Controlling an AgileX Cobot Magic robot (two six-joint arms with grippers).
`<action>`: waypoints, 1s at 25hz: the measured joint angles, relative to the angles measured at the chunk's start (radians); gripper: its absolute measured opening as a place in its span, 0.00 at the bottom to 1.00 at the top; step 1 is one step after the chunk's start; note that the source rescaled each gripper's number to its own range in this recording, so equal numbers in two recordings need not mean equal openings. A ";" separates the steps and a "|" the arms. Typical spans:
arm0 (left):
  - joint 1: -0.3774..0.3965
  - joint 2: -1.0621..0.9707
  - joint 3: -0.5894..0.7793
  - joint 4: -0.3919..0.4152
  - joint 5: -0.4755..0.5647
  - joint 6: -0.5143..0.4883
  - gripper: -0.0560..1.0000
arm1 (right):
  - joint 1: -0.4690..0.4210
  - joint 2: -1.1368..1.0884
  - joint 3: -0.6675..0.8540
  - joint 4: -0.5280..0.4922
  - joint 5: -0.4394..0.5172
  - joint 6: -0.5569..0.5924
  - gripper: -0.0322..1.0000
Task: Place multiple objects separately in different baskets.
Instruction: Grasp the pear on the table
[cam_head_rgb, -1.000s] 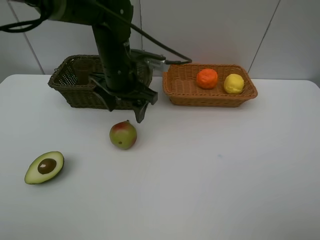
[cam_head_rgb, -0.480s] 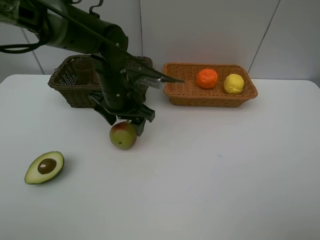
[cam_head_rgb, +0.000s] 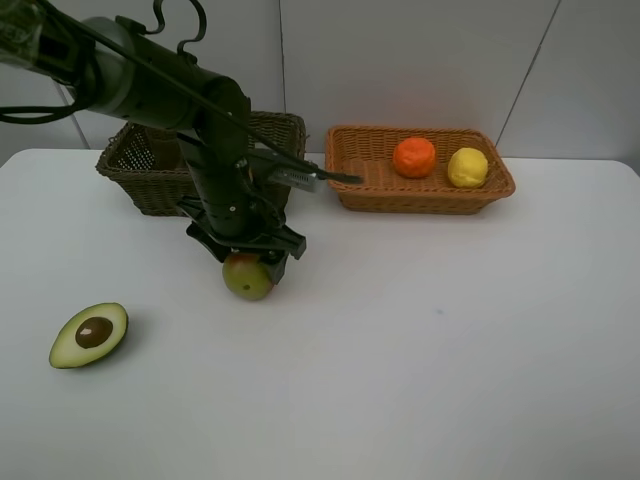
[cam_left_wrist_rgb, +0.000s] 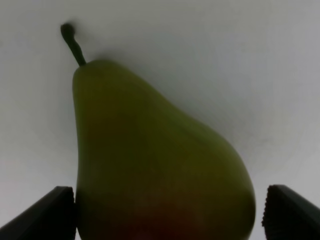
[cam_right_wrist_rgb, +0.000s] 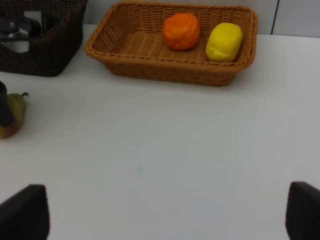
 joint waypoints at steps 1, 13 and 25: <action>0.000 0.000 0.000 0.000 0.000 0.000 0.98 | 0.000 0.000 0.000 0.000 0.000 0.000 1.00; 0.000 0.000 0.000 -0.001 -0.001 0.000 0.98 | 0.000 0.000 0.000 0.000 0.000 0.000 1.00; 0.000 0.000 0.000 -0.001 0.024 -0.025 0.91 | 0.000 0.000 0.000 0.000 0.000 0.000 1.00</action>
